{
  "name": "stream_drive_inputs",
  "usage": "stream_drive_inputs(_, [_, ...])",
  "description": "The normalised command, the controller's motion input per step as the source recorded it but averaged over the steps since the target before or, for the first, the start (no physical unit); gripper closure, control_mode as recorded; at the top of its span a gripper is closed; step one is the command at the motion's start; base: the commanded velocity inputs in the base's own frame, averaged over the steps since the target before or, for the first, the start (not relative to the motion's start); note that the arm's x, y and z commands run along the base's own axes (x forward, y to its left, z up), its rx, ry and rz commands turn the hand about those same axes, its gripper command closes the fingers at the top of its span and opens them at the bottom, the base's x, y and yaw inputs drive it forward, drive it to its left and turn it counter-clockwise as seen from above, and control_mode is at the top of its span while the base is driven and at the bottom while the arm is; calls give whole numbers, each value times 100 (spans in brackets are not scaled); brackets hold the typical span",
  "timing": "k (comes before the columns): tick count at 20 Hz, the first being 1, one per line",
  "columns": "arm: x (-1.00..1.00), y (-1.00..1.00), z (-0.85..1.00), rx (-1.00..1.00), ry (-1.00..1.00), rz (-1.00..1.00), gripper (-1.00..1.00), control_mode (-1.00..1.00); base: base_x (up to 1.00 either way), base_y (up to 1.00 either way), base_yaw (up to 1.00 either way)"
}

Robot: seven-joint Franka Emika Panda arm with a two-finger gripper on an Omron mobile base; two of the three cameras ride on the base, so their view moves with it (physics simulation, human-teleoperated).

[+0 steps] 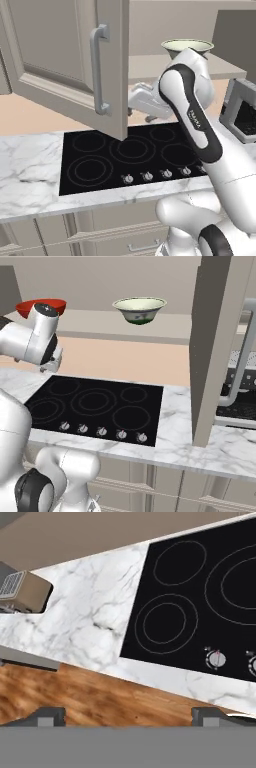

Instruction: Move the bowls from the cabinet to the plates on the dining table.

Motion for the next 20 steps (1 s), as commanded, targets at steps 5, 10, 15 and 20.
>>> stream_drive_inputs(5, [19,24,-6,10,4,15,-100,-100,0,0,0])
stream_drive_inputs(10, [16,28,-6,10,0,15,-100,-100,0,0,0])
stream_drive_inputs(15, [22,46,-3,6,0,11,-100,-100,0,0,0])
stream_drive_inputs(20, [4,24,0,12,0,14,-100,-100,0,0,0])
